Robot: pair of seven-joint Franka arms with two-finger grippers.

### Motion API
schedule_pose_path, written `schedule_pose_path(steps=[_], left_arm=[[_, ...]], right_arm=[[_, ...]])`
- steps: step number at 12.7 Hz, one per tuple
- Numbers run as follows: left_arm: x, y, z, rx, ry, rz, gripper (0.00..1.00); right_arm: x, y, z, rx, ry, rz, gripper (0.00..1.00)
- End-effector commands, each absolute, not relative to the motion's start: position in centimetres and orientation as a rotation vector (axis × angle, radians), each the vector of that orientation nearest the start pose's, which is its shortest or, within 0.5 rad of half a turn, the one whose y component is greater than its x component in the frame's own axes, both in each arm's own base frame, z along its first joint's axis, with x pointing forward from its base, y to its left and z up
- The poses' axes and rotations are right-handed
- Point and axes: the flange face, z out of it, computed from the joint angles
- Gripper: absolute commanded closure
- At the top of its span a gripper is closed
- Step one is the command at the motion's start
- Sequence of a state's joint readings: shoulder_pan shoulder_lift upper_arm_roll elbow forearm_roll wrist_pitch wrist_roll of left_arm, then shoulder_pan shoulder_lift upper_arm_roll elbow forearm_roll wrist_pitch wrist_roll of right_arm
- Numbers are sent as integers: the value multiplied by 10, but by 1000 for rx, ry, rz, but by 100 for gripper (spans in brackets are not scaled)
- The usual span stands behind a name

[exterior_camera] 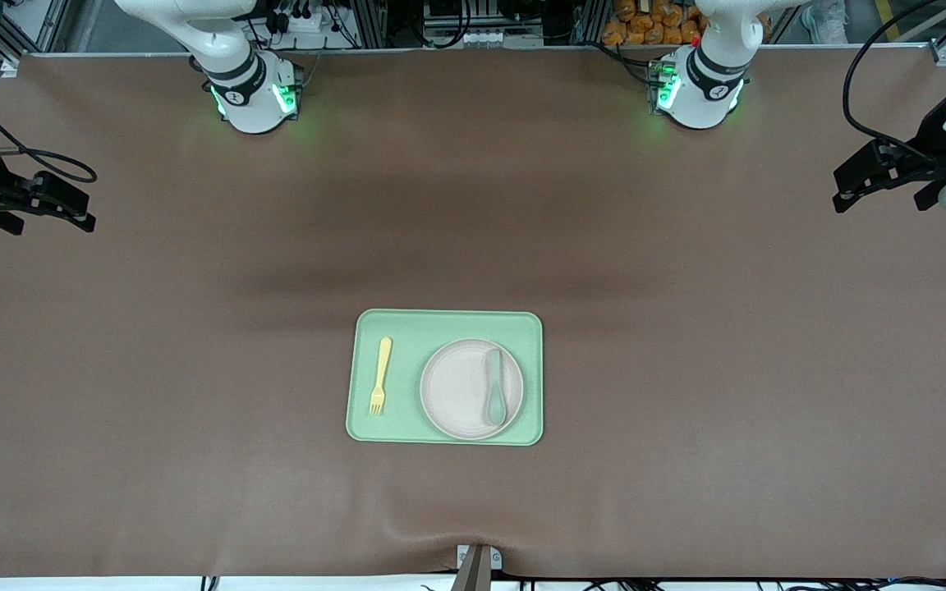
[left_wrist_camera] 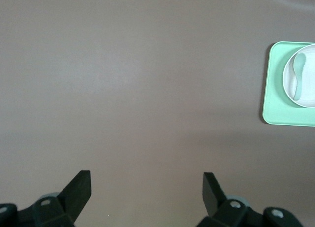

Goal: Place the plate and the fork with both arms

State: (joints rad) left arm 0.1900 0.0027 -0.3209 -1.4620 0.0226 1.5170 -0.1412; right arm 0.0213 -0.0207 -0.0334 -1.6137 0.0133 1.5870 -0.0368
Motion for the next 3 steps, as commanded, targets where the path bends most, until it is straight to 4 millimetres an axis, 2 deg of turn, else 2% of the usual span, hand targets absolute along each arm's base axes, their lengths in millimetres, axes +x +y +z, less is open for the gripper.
schedule_pose_path(steps=[1, 3], left_arm=[[541, -69, 677, -3115, -26, -99, 0], [541, -70, 677, -3116, -23, -101, 0]], right_arm=[[550, -6, 622, -3129, -12, 14, 0], [549, -5, 622, -3127, -12, 16, 0]])
